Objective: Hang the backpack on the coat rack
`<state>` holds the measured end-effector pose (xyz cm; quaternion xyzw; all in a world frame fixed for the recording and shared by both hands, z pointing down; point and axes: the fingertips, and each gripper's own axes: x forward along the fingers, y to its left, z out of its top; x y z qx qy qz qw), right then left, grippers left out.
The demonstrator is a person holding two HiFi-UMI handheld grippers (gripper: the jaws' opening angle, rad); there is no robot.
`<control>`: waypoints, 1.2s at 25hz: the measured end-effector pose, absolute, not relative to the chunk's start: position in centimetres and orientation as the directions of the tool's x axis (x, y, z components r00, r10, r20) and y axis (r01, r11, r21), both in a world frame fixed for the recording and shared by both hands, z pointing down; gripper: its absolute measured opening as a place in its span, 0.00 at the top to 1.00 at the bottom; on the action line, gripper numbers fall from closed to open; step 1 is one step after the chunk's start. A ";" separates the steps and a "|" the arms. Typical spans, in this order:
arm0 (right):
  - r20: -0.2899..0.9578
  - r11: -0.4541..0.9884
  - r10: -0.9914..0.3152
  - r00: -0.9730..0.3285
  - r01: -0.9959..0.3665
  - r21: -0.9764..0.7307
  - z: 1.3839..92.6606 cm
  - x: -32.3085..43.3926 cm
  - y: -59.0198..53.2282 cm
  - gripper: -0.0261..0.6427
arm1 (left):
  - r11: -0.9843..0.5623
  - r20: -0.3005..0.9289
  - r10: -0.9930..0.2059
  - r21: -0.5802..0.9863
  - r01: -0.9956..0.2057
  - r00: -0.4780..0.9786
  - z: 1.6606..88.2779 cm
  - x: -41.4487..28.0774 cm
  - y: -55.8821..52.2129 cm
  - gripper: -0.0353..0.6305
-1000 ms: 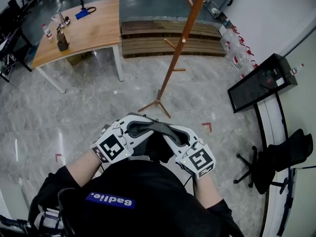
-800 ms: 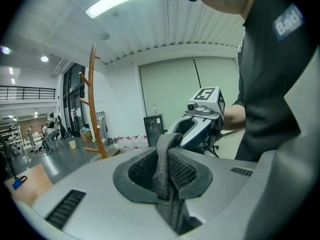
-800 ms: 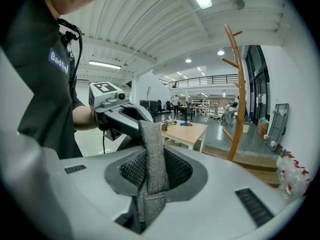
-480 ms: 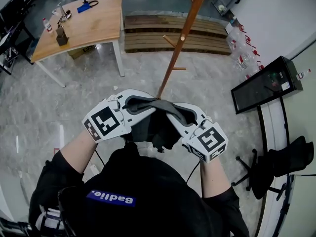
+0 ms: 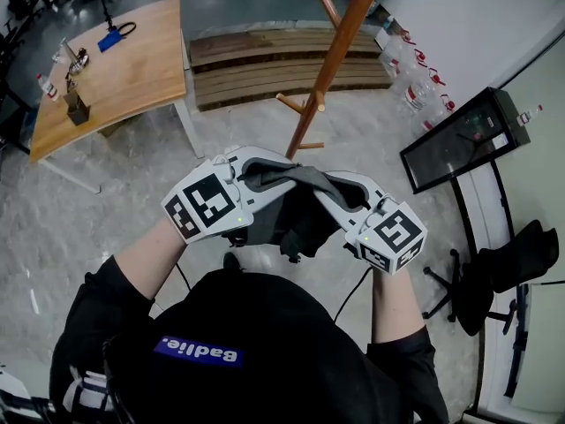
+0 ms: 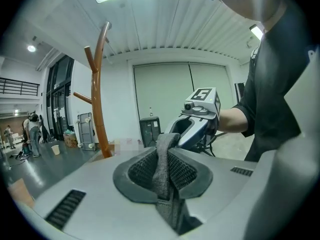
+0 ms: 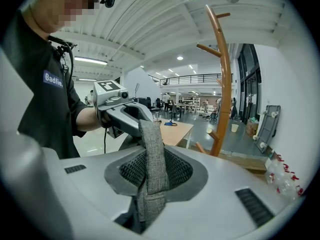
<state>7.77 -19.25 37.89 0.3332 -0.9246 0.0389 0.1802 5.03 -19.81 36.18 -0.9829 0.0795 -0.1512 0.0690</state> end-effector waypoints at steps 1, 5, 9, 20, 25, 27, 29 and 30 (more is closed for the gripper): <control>0.359 0.770 -0.608 -0.709 -0.637 0.046 37.7 8.2 -20.4 0.84 | -0.979 0.292 -0.171 -0.159 -0.129 0.941 36.0 5.5 -20.9 0.85; 0.363 0.766 -0.608 -0.706 -0.642 0.035 36.6 10.1 -24.1 0.83 | -0.982 0.316 -0.161 -0.144 -0.120 0.935 34.9 7.4 -24.8 0.85; 0.367 0.770 -0.596 -0.714 -0.637 0.011 36.0 11.4 -27.3 0.83 | -0.983 0.352 -0.177 -0.102 -0.150 0.919 34.4 8.7 -28.2 0.85; 0.444 0.799 -0.493 -0.748 -0.592 -0.109 37.9 13.5 -32.3 0.83 | -0.976 0.445 -0.190 0.011 -0.218 0.875 36.4 10.8 -33.0 0.85; 0.479 0.810 -0.452 -0.752 -0.571 -0.133 38.4 13.9 -32.9 0.82 | -0.981 0.496 -0.147 0.035 -0.189 0.856 37.0 11.0 -33.5 0.85; 0.489 0.811 -0.440 -0.753 -0.567 -0.143 38.5 14.0 -33.1 0.81 | -0.984 0.513 -0.128 0.044 -0.175 0.849 37.1 11.1 -33.7 0.85; 0.494 0.810 -0.433 -0.754 -0.566 -0.154 38.6 14.0 -33.5 0.81 | -0.984 0.525 -0.114 0.054 -0.167 0.843 37.2 11.2 -34.0 0.85; 0.496 0.807 -0.429 -0.755 -0.567 -0.166 38.7 14.1 -33.8 0.81 | -0.984 0.530 -0.109 0.061 -0.166 0.841 37.3 11.2 -34.2 0.85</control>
